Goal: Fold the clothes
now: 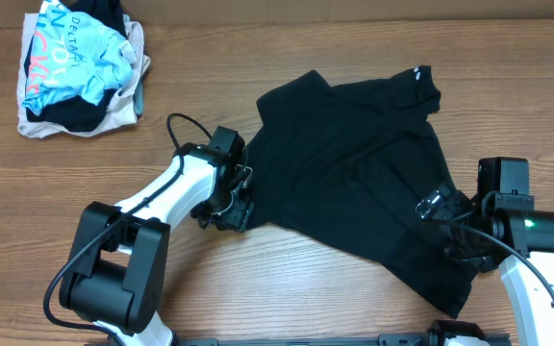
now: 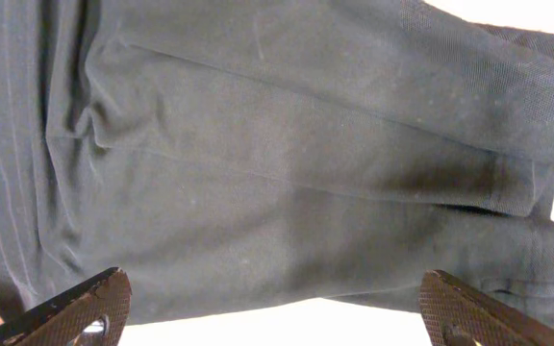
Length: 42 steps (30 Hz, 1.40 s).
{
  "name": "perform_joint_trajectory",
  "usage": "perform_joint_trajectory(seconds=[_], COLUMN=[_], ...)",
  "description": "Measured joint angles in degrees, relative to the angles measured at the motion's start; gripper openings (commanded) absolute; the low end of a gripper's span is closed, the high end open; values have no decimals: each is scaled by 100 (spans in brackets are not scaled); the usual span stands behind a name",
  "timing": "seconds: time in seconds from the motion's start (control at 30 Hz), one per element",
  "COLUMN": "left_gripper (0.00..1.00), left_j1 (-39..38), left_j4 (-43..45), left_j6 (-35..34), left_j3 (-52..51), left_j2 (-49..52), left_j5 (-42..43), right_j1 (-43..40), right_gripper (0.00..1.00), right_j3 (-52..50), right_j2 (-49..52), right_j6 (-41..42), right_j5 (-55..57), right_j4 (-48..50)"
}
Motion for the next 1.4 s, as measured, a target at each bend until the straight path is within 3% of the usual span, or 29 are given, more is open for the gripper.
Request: perform_joint_trajectory(seconds=[0.13,0.17,0.3,0.43,0.73,0.87,1.1,1.4], left_gripper=[7,4,4,4,4,4,4,4], left_j1=[-2,-2,0,35,527,833,1113,1097], left_j4=[192,195,-9,-833,-2597,-3156,-3215,-3082], left_j6=[-13,-15,-46,-109,-83,-81,-66,-66], left_j3=[-22,-31,-20,481,3901,4813,5099,5099], left_j2=[0,0,0,13,42,42,42,42], left_j5=[223,282,520,595,63,-350,-616,-671], right_j1=[0,0,0,0,0,0,240,1410], right_gripper=[99,98,95,95,95,93,88,79], right_j3=[0,0,0,0,-7,-7,-9,-11], right_j2=[2,2,2,0,330,885,2046,2769], right_j6=[0,-2,-4,-2,-85,-260,-409,-461], right_j5=[48,52,66,63,0,-155,-376,-503], right_j4=[7,9,7,-157,-393,-101,511,903])
